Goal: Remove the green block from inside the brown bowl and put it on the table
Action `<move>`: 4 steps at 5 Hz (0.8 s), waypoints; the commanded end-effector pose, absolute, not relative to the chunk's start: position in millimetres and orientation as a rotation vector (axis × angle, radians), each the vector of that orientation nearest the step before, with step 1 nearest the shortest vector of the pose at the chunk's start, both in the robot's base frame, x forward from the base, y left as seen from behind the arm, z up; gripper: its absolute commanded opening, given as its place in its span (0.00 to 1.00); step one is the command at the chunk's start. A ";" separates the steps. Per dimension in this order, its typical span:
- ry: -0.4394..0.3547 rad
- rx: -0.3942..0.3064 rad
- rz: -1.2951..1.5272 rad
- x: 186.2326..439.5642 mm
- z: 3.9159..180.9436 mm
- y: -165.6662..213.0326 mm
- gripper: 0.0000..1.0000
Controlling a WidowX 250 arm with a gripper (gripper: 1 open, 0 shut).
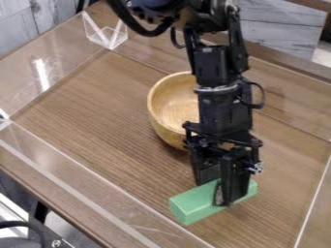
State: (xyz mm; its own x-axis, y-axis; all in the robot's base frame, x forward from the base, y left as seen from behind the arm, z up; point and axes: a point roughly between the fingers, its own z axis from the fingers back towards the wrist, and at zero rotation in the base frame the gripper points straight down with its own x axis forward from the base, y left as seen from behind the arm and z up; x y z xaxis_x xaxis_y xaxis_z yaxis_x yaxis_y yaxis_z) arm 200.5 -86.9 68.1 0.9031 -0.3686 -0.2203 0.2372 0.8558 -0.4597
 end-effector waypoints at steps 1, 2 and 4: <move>0.246 -0.445 -0.324 210.0 79.5 -87.0 0.00; 0.250 -0.449 -0.322 209.8 79.0 -87.5 0.00; 0.258 -0.458 -0.318 209.4 77.8 -88.4 0.00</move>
State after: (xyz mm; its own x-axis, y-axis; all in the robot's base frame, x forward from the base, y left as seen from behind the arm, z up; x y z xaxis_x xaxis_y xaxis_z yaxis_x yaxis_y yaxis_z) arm 200.8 -89.0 68.9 0.9056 -0.3653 -0.2157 0.2313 0.8513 -0.4709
